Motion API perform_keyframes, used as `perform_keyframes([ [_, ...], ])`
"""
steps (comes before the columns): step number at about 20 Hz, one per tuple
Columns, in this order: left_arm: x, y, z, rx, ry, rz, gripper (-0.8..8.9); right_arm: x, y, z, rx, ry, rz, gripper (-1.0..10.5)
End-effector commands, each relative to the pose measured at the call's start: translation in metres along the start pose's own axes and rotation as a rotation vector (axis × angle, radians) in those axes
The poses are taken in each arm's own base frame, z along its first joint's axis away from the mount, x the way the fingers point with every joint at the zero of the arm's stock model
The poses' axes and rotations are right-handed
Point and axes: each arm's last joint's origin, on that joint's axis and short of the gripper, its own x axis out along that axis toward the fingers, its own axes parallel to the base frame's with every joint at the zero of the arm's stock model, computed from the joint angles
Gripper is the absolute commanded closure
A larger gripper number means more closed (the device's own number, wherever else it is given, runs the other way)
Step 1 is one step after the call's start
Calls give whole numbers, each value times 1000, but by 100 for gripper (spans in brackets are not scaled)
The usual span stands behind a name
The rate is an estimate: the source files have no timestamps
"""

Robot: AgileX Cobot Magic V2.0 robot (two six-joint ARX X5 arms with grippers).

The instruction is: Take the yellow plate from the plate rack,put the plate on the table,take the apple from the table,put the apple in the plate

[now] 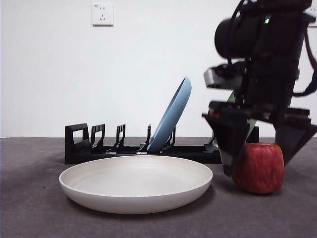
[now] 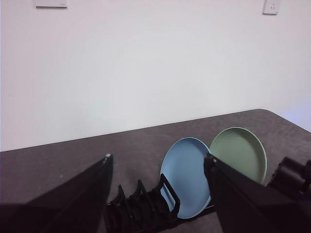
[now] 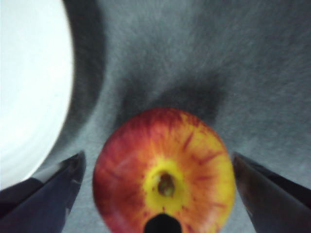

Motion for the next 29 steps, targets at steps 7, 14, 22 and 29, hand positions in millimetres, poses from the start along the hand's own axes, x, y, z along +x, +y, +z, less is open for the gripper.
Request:
perform_keyframes([
  [7,0,0,-3,24,17,10,499,2,0,2,29,-1,-14,958],
  [14,0,0,-3,24,17,9,500,-65,18,20,1,-210,98,958],
  [22,0,0,-3,47,19,9,500,-86,98,49,-207,-294,215,959],
  [29,0,1,-7,72,48,12,500,-18,128,59,-260,-152,201,959],
])
